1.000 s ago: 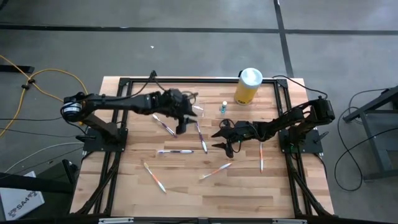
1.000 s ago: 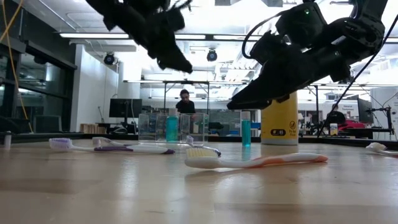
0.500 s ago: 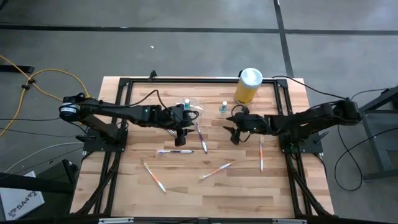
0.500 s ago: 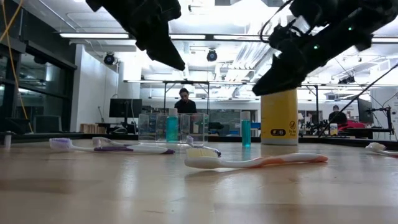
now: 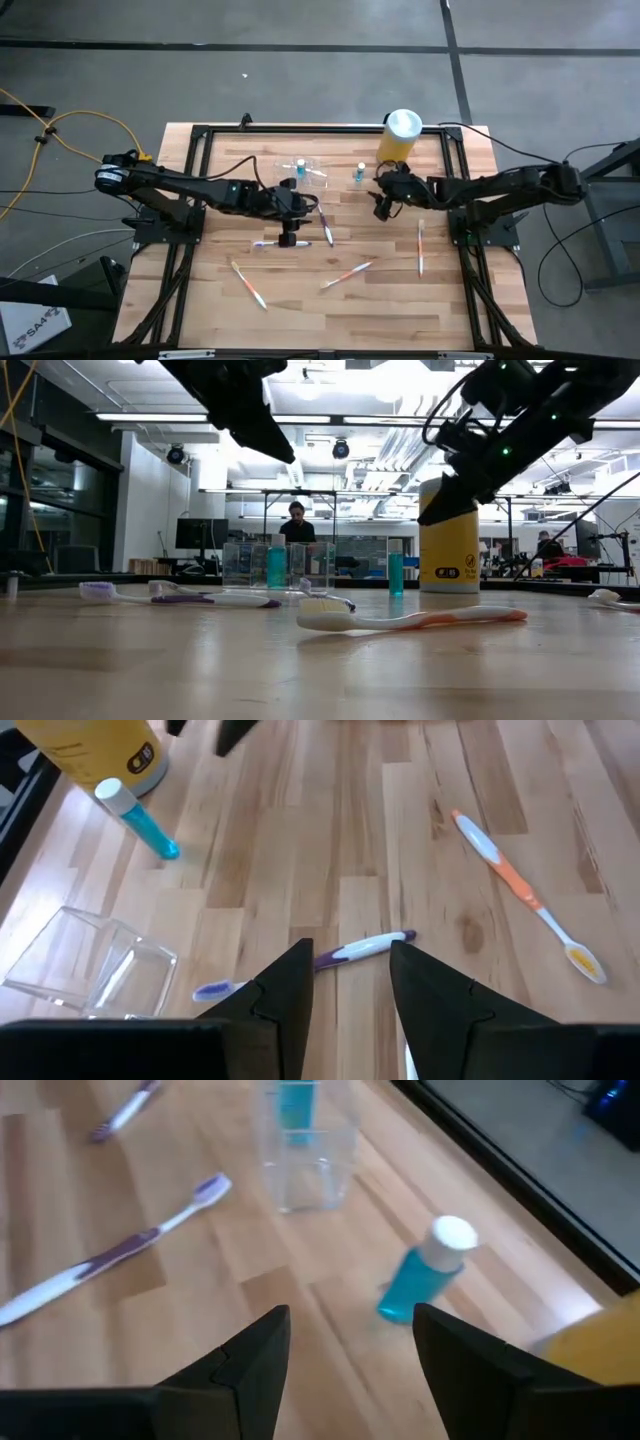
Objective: Pick & Place toothbrushing station
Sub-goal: Put the blue mouthwash into the transparent organizer
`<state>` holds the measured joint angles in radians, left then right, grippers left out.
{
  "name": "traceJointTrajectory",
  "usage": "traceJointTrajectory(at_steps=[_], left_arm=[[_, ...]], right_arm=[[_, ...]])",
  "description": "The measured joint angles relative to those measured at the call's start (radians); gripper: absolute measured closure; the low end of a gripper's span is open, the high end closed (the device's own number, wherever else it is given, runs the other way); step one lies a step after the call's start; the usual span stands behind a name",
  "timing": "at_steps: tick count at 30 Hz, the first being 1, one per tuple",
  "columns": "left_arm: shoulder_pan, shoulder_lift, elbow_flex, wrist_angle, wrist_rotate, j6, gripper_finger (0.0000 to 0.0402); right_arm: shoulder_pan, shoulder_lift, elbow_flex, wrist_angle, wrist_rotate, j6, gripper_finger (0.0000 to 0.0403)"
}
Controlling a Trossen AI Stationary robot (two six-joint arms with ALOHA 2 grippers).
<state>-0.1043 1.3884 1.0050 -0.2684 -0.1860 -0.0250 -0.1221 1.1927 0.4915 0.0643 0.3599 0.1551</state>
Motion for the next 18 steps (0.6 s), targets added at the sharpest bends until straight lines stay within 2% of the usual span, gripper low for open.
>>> traceJointTrajectory(at_steps=[4, 12, 18], left_arm=[[0.000, 0.000, 0.000, 0.000, 0.000, -0.002, 0.0273], [0.001, 0.000, 0.000, 0.001, 0.000, -0.002, 0.0273], [0.001, 0.000, 0.000, 0.003, 0.000, -0.002, 0.0273]], right_arm=[[-0.039, 0.013, 0.000, 0.003, 0.000, 0.018, 0.0198], [-0.105, 0.075, 0.000, 0.143, 0.015, 0.186, 0.0198], [-0.151, 0.076, 0.005, 0.155, 0.005, 0.269, 0.0198]])
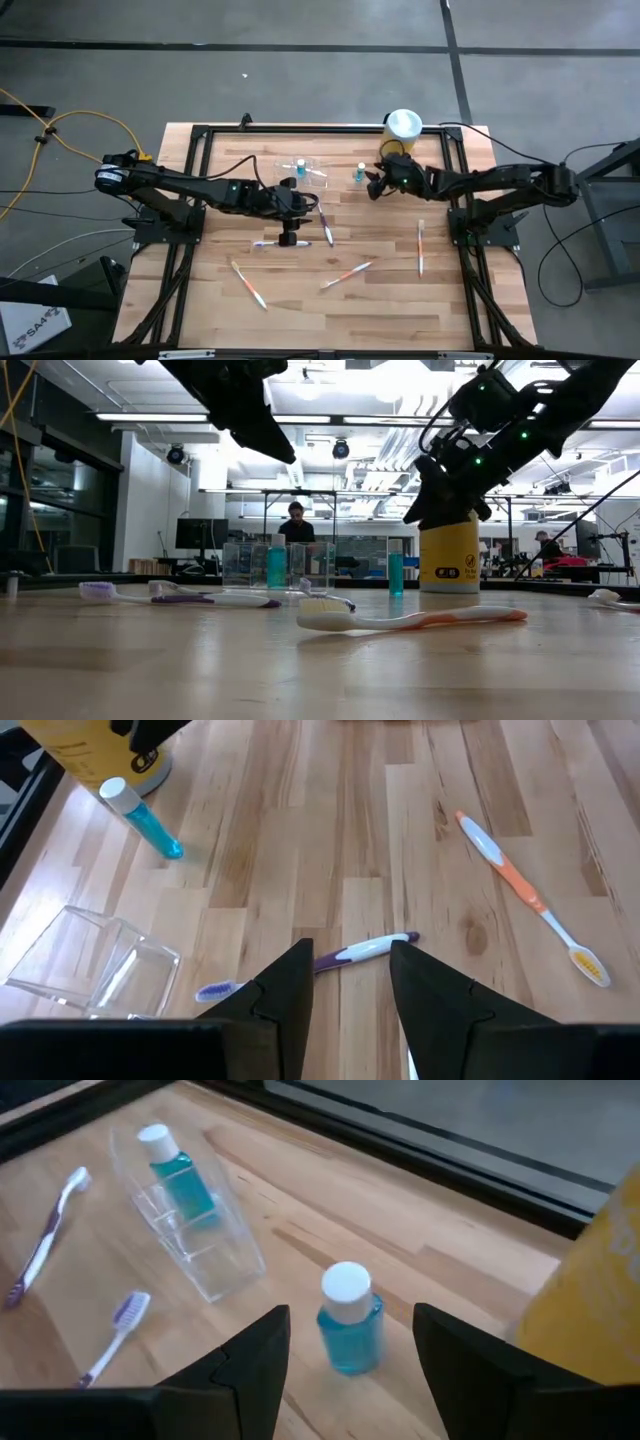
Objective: Pick & Place toothbrushing station
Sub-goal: Put the blue mouthwash into the transparent organizer
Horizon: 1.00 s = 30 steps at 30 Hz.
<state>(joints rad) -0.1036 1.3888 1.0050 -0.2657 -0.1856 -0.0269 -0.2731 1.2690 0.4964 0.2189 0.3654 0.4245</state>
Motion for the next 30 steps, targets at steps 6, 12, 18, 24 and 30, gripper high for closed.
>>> traceJointTrajectory(at_steps=[6, 12, 18, 24, 30], left_arm=[[0.000, 0.000, 0.000, 0.000, 0.000, -0.001, 0.0273], [0.000, 0.000, 0.000, 0.000, 0.000, -0.009, 0.0273], [0.000, 0.000, 0.000, 0.000, 0.001, -0.026, 0.0273], [0.000, 0.001, 0.000, -0.001, 0.001, -0.040, 0.0273], [0.000, 0.001, 0.000, -0.005, 0.002, -0.045, 0.0273]], right_arm=[[-0.002, 0.000, 0.121, -0.139, -0.050, -0.011, 0.0198], [-0.023, -0.001, 0.314, -0.425, -0.023, -0.001, 0.0198], [-0.080, 0.004, 0.396, -0.575, -0.033, 0.103, 0.0198], [-0.123, 0.071, 0.397, -0.588, -0.129, 0.182, 0.0198], [-0.120, 0.179, 0.396, -0.574, -0.113, 0.190, 0.0198]])
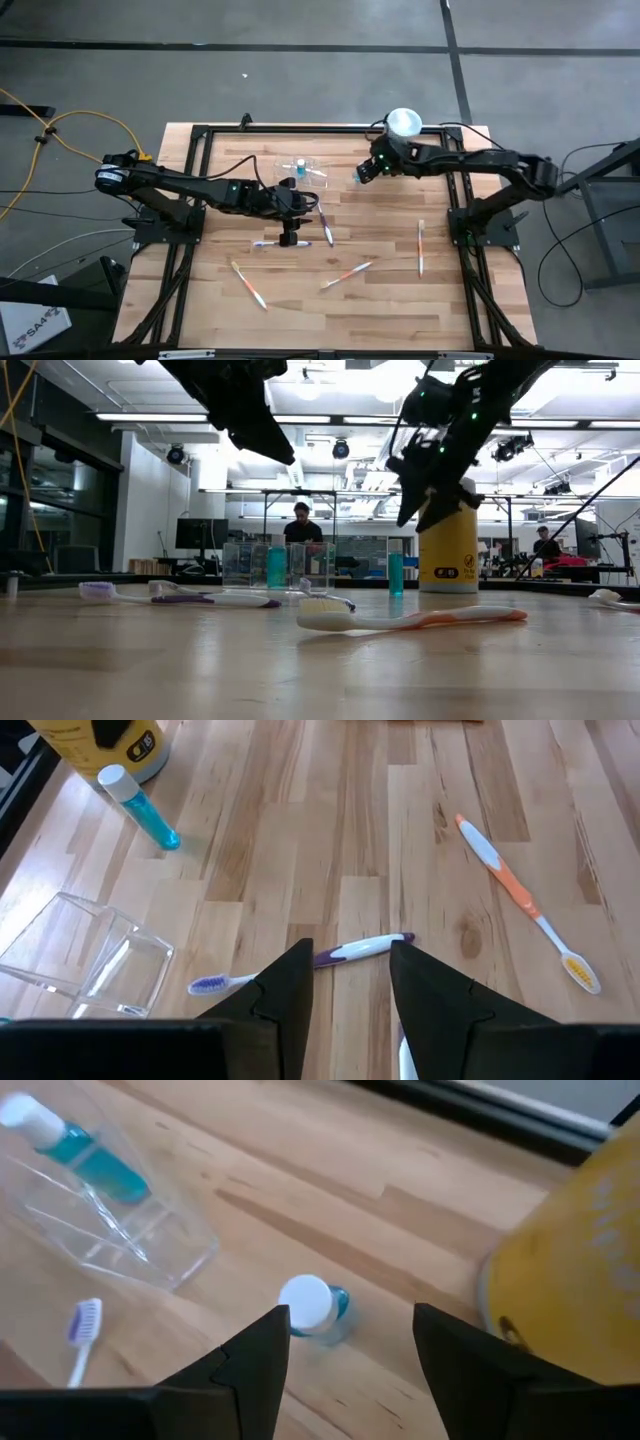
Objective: Pick & Place toothbrushing station
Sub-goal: Put the blue mouthwash into the transparent organizer
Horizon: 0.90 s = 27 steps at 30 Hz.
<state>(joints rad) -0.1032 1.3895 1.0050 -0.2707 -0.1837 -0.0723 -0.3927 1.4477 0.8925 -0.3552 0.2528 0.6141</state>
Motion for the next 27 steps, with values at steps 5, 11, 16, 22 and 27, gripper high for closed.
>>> traceJointTrajectory(at_steps=[5, 11, 16, 22, 27], left_arm=[[0.000, 0.000, 0.000, -0.008, 0.000, 0.001, 0.0273], [0.000, 0.000, 0.000, -0.023, 0.000, 0.004, 0.0273], [0.000, 0.000, 0.000, -0.023, 0.000, 0.004, 0.0273], [0.000, 0.000, 0.000, -0.023, 0.000, 0.004, 0.0273], [0.000, 0.000, 0.000, -0.022, 0.000, 0.004, 0.0273]], right_arm=[[0.000, 0.057, 0.000, 0.040, -0.027, 0.018, 0.0198], [0.000, 0.064, 0.000, 0.063, -0.046, 0.016, 0.0198], [0.000, 0.064, 0.000, 0.067, -0.044, 0.015, 0.0198], [0.000, 0.063, 0.000, 0.069, -0.044, 0.011, 0.0198], [0.000, 0.063, 0.000, 0.069, -0.043, 0.010, 0.0198]])
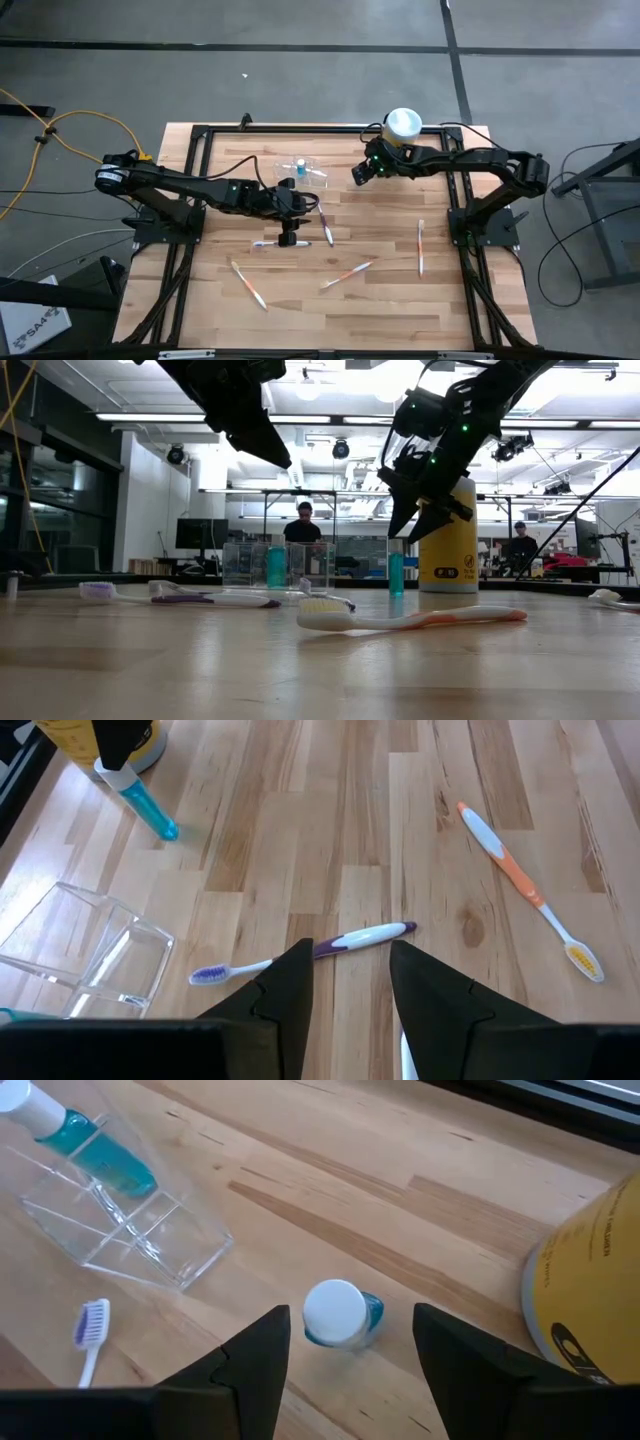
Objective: Pick & Place toothbrushing station
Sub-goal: Put the blue mouthwash into the transparent organizer
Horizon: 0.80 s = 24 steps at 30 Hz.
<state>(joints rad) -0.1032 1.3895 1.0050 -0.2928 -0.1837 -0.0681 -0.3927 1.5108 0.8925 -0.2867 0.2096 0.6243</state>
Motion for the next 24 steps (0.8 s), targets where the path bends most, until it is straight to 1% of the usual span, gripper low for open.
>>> traceJointTrajectory(at_steps=[10, 15, 20, 24], left_arm=[[0.000, 0.000, 0.000, 0.000, 0.000, 0.000, 0.0273], [0.000, 0.000, 0.000, 0.000, 0.000, 0.000, 0.0273], [0.000, 0.000, 0.000, 0.000, 0.000, 0.000, 0.0273], [0.000, 0.000, 0.000, -0.001, 0.010, 0.000, 0.0273]], right_arm=[[0.000, 0.002, 0.000, 0.009, 0.000, -0.005, 0.0198], [0.000, 0.003, 0.000, 0.014, 0.000, -0.034, 0.0198], [0.000, 0.003, 0.000, 0.014, 0.000, -0.115, 0.0198], [0.000, 0.004, 0.000, 0.012, -0.003, -0.251, 0.0198]])
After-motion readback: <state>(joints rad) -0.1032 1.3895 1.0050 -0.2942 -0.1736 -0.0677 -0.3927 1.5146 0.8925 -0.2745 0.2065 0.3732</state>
